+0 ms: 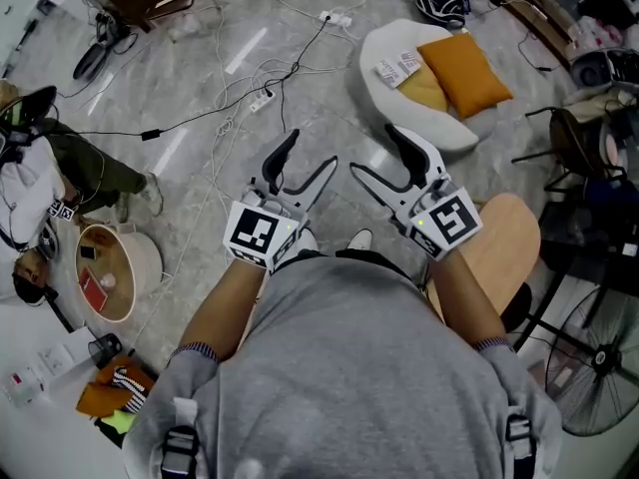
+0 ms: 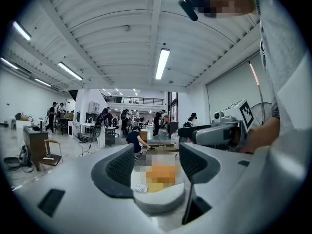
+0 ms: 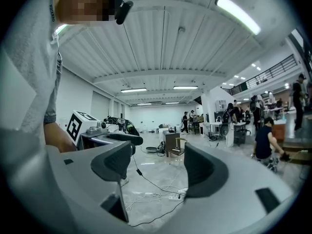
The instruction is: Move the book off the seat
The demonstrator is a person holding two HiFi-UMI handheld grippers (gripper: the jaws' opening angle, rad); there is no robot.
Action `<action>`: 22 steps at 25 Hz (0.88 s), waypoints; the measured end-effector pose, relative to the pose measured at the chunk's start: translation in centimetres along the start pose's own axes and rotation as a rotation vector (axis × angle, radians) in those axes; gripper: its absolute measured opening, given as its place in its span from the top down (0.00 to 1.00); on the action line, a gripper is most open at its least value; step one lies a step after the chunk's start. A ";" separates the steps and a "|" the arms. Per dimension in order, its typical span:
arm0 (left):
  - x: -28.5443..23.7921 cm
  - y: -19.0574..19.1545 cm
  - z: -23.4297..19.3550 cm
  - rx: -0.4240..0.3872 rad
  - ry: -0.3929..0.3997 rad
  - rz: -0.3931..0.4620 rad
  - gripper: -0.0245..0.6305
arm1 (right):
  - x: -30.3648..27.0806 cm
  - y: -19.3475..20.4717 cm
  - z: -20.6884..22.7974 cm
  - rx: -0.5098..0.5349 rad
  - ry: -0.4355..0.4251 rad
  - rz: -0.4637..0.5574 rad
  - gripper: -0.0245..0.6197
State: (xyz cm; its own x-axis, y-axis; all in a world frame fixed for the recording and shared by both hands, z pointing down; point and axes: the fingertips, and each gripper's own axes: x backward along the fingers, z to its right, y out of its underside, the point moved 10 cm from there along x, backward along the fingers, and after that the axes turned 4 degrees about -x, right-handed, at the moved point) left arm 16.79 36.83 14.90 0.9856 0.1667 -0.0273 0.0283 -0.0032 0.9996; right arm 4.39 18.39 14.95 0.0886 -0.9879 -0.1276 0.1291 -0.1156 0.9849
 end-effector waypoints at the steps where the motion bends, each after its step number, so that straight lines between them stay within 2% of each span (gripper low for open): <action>1: -0.2 0.1 0.3 0.001 0.000 -0.002 0.50 | 0.3 0.1 0.1 -0.001 0.001 -0.002 0.41; 15: -4.2 0.2 4.5 -0.011 -0.018 -0.033 0.50 | 5.2 0.6 3.8 -0.006 -0.006 0.006 0.41; 22: -7.4 1.3 6.1 0.007 -0.004 -0.137 0.50 | 6.5 1.6 6.4 -0.067 0.061 -0.058 0.44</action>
State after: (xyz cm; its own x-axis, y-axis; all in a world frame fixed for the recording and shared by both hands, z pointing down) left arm 10.51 29.60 16.37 0.9730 0.1623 -0.1641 0.1643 0.0121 0.9863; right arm -1.12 11.09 16.45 0.1386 -0.9714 -0.1926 0.2017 -0.1627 0.9658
